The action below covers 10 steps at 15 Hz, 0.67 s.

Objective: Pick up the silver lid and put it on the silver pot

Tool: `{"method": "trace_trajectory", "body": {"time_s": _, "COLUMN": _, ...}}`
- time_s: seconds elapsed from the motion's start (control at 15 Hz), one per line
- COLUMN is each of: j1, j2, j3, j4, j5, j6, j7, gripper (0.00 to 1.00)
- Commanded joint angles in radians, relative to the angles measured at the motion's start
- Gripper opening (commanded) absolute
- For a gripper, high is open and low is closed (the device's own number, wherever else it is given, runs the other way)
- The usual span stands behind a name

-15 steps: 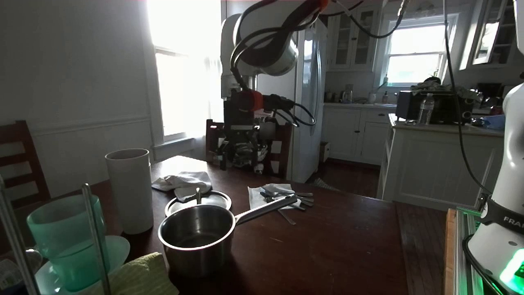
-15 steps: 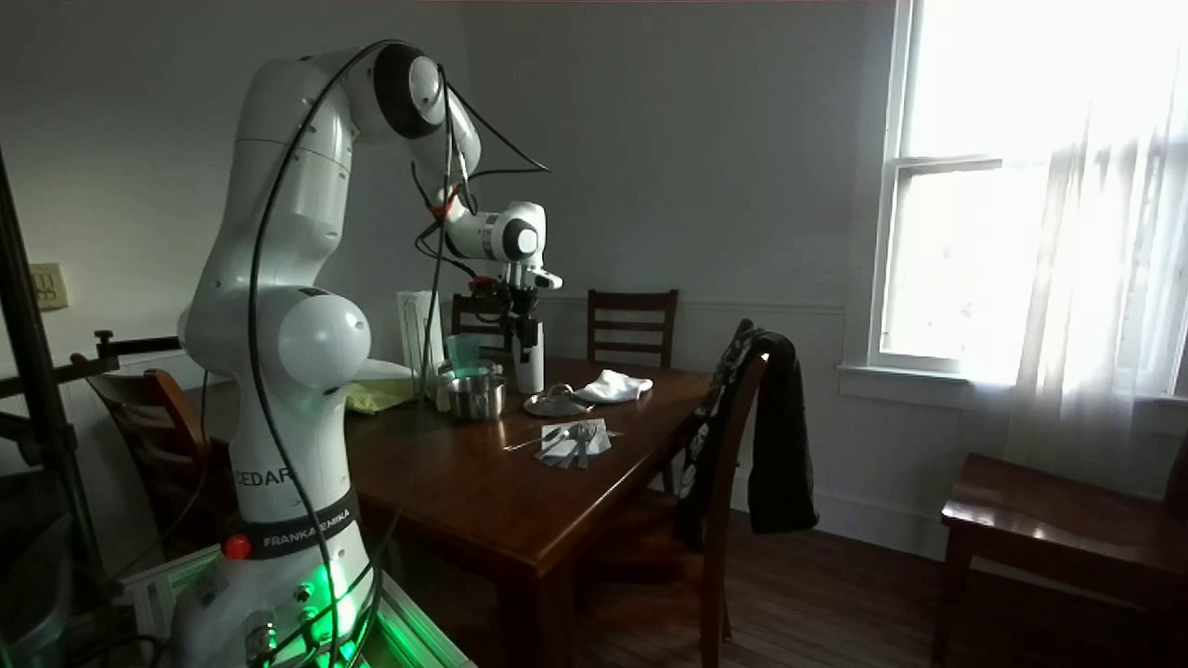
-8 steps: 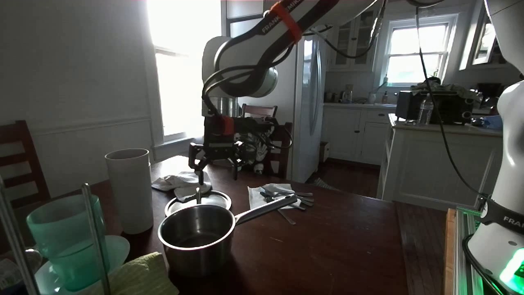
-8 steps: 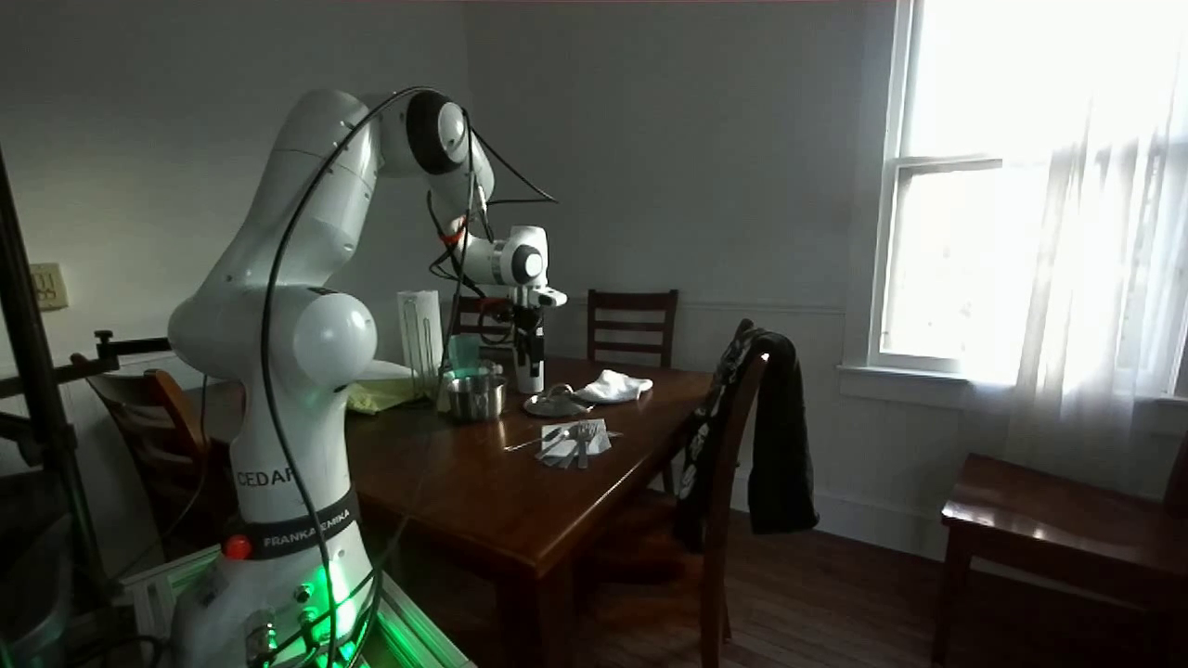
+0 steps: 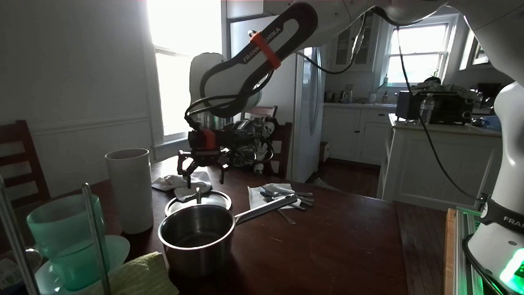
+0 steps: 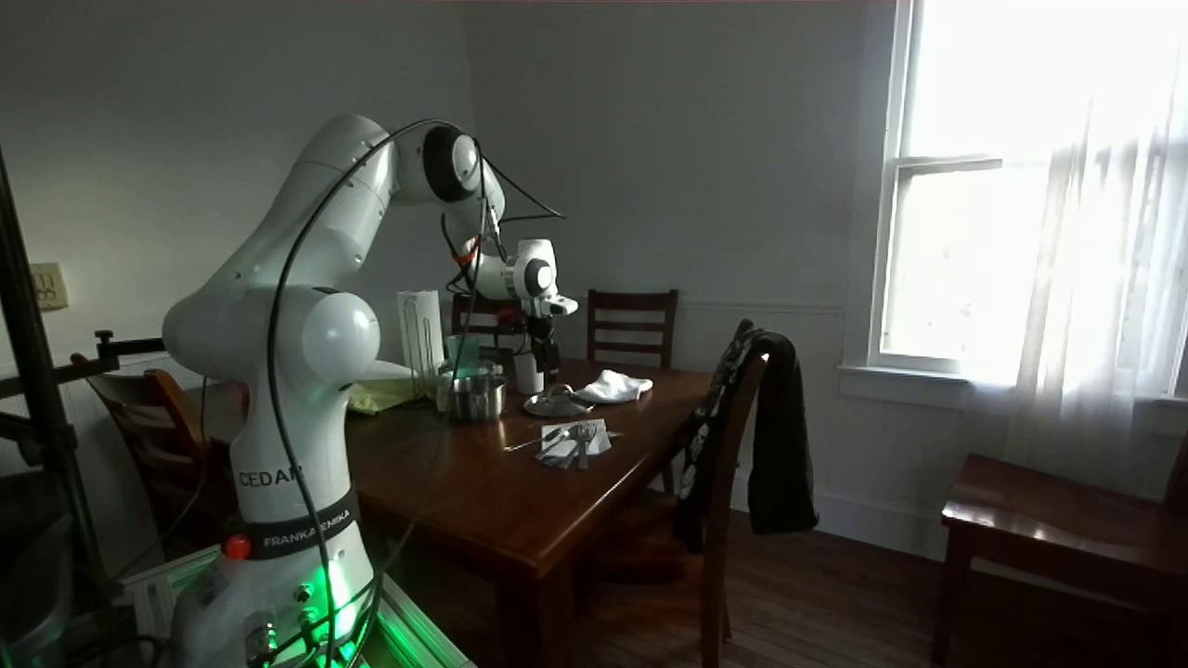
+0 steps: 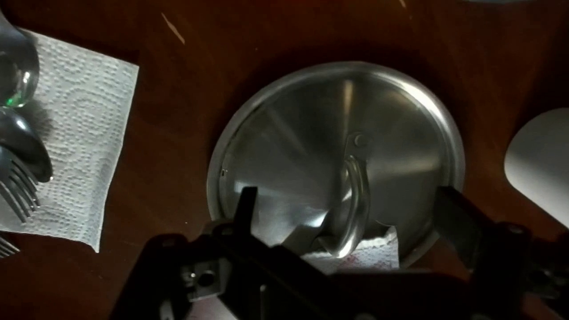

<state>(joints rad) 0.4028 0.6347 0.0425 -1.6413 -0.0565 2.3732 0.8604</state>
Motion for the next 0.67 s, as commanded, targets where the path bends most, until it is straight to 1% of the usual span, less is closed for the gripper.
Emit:
{"method": "trace_trajectory", "body": {"time_s": 0.0, "j1": 0.027, "j2": 0.080, "j3": -0.032, "j4": 0.087, "j5": -0.026, "j6": 0.032, "j7": 0.051, "gripper": 1.00}}
{"method": "trace_trajectory", "body": {"time_s": 0.07, "j1": 0.033, "j2": 0.093, "j3": -0.041, "j4": 0.097, "j5": -0.031, "j6": 0.047, "j7": 0.057, "gripper": 1.00}}
{"method": "trace_trajectory", "body": {"time_s": 0.13, "j1": 0.035, "j2": 0.103, "j3": -0.044, "j4": 0.106, "j5": -0.027, "j6": 0.056, "j7": 0.060, "gripper": 0.97}}
{"method": "trace_trajectory", "body": {"time_s": 0.2, "j1": 0.037, "j2": 0.113, "j3": -0.048, "j4": 0.115, "j5": -0.026, "j6": 0.061, "j7": 0.062, "gripper": 0.77}}
{"method": "trace_trajectory", "body": {"time_s": 0.33, "j1": 0.044, "j2": 0.129, "j3": -0.059, "j4": 0.130, "j5": -0.027, "j6": 0.066, "j7": 0.069, "gripper": 0.70}}
{"method": "trace_trajectory", "body": {"time_s": 0.6, "j1": 0.060, "j2": 0.145, "j3": -0.082, "j4": 0.149, "j5": -0.036, "j6": 0.062, "j7": 0.091, "gripper": 0.39}}
